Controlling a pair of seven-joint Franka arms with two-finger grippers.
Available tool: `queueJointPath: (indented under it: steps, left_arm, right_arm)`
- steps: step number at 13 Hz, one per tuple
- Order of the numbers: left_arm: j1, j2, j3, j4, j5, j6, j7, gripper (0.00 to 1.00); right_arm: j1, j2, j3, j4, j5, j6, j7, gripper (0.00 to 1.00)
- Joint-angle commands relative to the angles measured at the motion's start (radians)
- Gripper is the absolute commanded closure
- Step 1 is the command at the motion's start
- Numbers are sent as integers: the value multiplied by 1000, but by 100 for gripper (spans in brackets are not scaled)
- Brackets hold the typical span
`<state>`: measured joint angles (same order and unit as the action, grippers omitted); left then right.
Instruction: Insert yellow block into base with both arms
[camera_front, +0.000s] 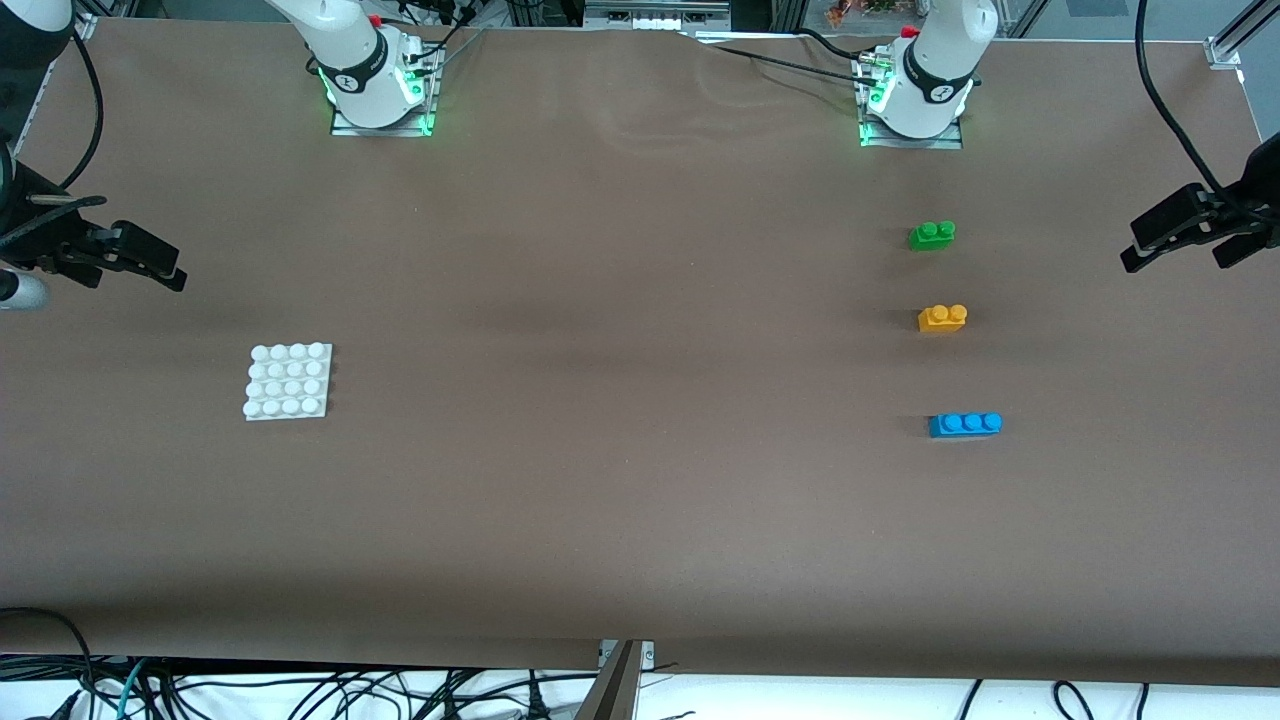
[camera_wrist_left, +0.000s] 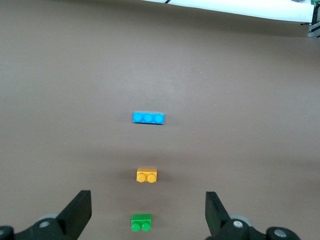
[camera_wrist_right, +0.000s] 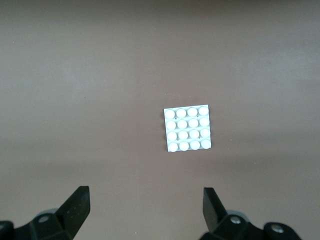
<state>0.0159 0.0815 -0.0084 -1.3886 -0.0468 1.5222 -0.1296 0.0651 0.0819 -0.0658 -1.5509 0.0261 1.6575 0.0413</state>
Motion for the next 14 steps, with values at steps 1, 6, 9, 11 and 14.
queueJointPath:
  steps: [1,6,9,11,14]
  left_arm:
    - [-1,4,2,0,2,-23,-77,0]
    - [-11,-2,-4,2,5,-30,-71,0]
    - [-13,1,-16,2,7,-86,-71,0]
    - [-13,1,-21,5,5,-89,-73,0]
    - [-13,4,-35,-3,22,-86,-70,0]
  right_arm:
    - [-7,1,6,14,-11,-7,-1,0]
    - [-7,2,6,14,-11,-7,-1,0]
    - [-7,1,6,14,-11,-7,-1,0]
    - [-7,1,6,14,-11,-7,-1,0]
    - [-7,2,6,14,-9,-7,-1,0]
